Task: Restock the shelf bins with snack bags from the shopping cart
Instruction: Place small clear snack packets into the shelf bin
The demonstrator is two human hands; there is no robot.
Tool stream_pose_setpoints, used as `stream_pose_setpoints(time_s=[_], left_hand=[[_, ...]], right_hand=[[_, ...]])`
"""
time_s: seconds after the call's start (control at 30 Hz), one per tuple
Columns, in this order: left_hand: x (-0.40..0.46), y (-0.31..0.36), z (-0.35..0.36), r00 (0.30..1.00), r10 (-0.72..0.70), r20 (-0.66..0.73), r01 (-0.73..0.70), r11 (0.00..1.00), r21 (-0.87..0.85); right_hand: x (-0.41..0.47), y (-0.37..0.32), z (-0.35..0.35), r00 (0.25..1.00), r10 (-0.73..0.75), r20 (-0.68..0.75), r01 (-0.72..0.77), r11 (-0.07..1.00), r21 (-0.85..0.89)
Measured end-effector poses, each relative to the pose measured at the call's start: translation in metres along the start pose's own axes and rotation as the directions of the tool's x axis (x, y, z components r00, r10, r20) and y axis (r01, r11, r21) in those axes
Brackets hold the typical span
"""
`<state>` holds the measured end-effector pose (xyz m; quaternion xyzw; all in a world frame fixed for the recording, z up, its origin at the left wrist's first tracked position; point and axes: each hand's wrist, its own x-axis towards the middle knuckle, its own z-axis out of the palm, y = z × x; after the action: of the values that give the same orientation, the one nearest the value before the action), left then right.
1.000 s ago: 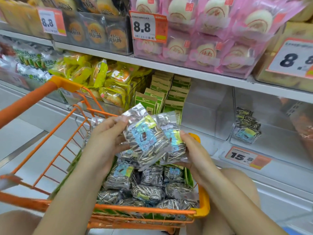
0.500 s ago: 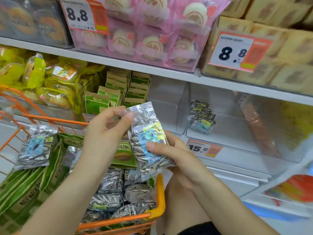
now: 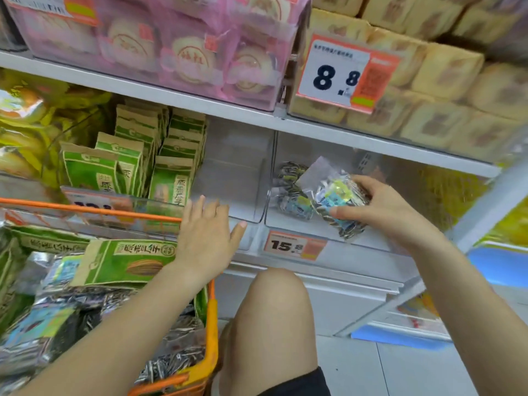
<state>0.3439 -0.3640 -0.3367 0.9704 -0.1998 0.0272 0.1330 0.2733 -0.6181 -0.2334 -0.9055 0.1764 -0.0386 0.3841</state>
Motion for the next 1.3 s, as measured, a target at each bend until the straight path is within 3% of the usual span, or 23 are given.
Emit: stream_pose_setpoints(time_s=[0.13, 0.33, 0.47, 0.57, 0.63, 0.73, 0.8, 0.87, 0.97, 1.13, 1.3], left_hand=[[-0.002, -0.004, 0.008, 0.988, 0.042, -0.146, -0.043, 0.999, -0.004], [-0.003, -0.004, 0.010, 0.987, 0.050, -0.153, -0.046, 0.999, 0.027], [-0.001, -0.007, 0.013, 0.982, 0.059, -0.177, -0.058, 0.998, 0.012], [0.000, -0.007, 0.014, 0.982, 0.061, -0.178, -0.060, 0.998, 0.009], [0.000, -0.007, 0.014, 0.981, 0.059, -0.183, -0.060, 0.998, 0.001], [0.000, -0.007, 0.015, 0.975, 0.060, -0.212, -0.063, 0.998, -0.009], [0.000, -0.008, 0.015, 0.974, 0.059, -0.220, -0.064, 0.998, -0.015], [-0.001, -0.008, 0.016, 0.973, 0.055, -0.223, -0.061, 0.998, -0.019], [0.000, -0.007, 0.016, 0.974, 0.049, -0.219, -0.057, 0.998, -0.030], [-0.001, -0.007, 0.014, 0.974, 0.053, -0.219, -0.062, 0.997, -0.037], [-0.001, -0.007, 0.015, 0.974, 0.053, -0.222, -0.063, 0.997, -0.039]], right_hand=[[0.036, 0.011, 0.008, 0.987, -0.104, 0.125, 0.143, 0.919, -0.367], [0.069, 0.026, 0.055, 0.919, -0.117, 0.375, 0.310, 0.804, -0.507], [0.071, 0.043, 0.068, 0.902, -0.250, 0.353, 0.426, 0.649, -0.629], [0.069, 0.045, 0.062, 0.907, -0.329, 0.262, 0.401, 0.492, -0.773], [0.070, 0.048, 0.061, 0.947, -0.242, 0.213, 0.313, 0.535, -0.785], [0.072, 0.052, 0.064, 0.983, 0.008, 0.182, 0.128, 0.681, -0.721], [0.071, 0.053, 0.066, 0.972, 0.127, 0.197, 0.008, 0.820, -0.572], [0.071, 0.051, 0.067, 0.971, 0.152, 0.183, -0.061, 0.904, -0.423], [0.074, 0.044, 0.072, 0.958, 0.215, 0.191, -0.142, 0.932, -0.333], [0.077, 0.044, 0.074, 0.961, 0.196, 0.196, -0.148, 0.961, -0.234], [0.065, 0.036, 0.059, 0.918, 0.276, 0.285, -0.158, 0.914, -0.374]])
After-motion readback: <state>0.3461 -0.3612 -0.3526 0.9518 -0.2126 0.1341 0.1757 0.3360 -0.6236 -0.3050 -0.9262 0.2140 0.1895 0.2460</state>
